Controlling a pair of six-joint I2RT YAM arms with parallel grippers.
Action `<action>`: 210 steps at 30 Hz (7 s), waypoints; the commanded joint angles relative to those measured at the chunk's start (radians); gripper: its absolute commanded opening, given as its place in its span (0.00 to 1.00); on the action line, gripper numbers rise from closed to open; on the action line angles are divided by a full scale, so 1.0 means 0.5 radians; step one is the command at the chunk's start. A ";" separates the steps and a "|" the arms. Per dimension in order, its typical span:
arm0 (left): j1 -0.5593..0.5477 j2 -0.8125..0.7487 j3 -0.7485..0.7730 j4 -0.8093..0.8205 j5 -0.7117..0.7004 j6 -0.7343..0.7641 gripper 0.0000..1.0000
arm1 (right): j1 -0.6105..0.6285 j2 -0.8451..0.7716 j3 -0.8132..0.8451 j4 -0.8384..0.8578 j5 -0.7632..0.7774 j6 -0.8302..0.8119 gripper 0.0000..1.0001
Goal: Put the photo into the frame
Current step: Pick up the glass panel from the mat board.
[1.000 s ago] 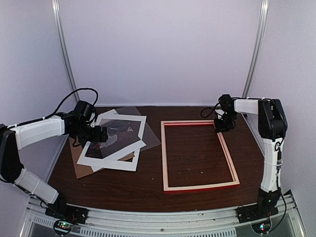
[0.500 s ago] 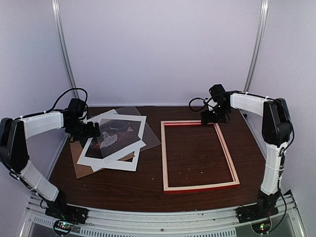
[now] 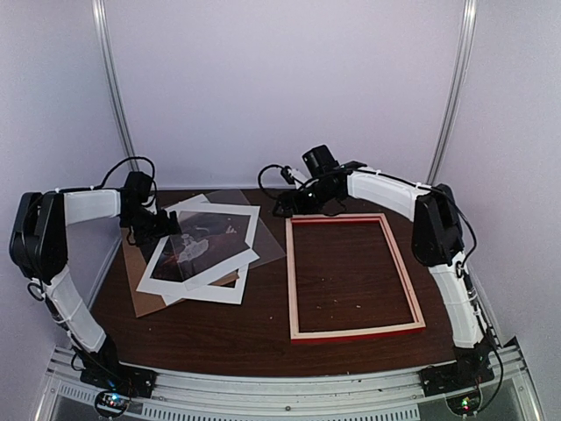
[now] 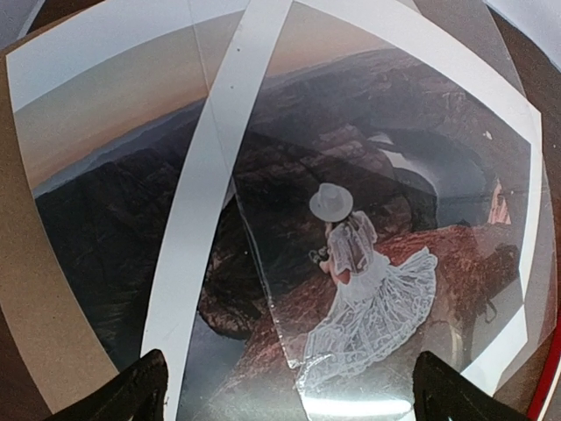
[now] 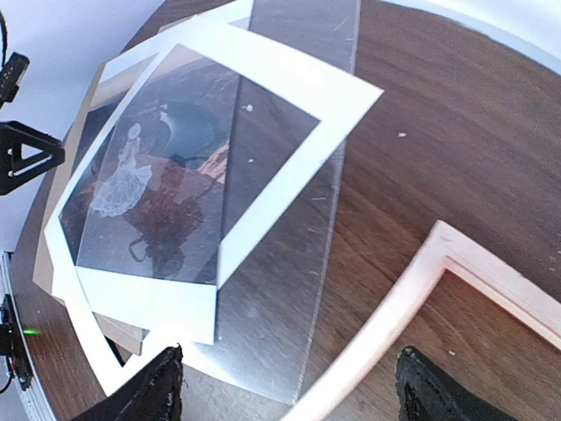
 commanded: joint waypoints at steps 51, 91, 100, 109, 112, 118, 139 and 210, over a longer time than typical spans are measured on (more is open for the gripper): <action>0.107 0.383 -0.007 0.415 0.633 -0.212 0.86 | 0.189 0.774 0.622 -0.081 0.070 0.731 0.76; 0.007 0.085 -0.168 0.266 0.359 -0.245 0.85 | 0.205 0.350 -0.152 0.376 -0.150 1.104 0.71; 0.028 0.199 -0.049 0.194 0.328 -0.167 0.85 | 0.181 0.565 0.156 0.218 -0.167 1.193 0.72; 0.094 0.284 -0.051 0.227 0.529 -0.180 0.84 | 0.182 0.599 0.145 0.354 -0.361 1.378 0.71; 0.092 0.290 -0.074 0.255 0.587 -0.195 0.84 | 0.181 0.568 0.078 0.459 -0.419 1.440 0.70; 0.098 0.275 -0.119 0.341 0.723 -0.246 0.81 | 0.176 0.500 -0.036 0.581 -0.530 1.487 0.69; 0.132 0.131 -0.024 0.144 0.332 -0.124 0.80 | 0.148 0.441 -0.125 0.444 -0.392 1.262 0.70; 0.161 0.423 0.013 0.743 1.355 -0.362 0.72 | 0.133 0.425 -0.265 0.360 -0.368 1.153 0.69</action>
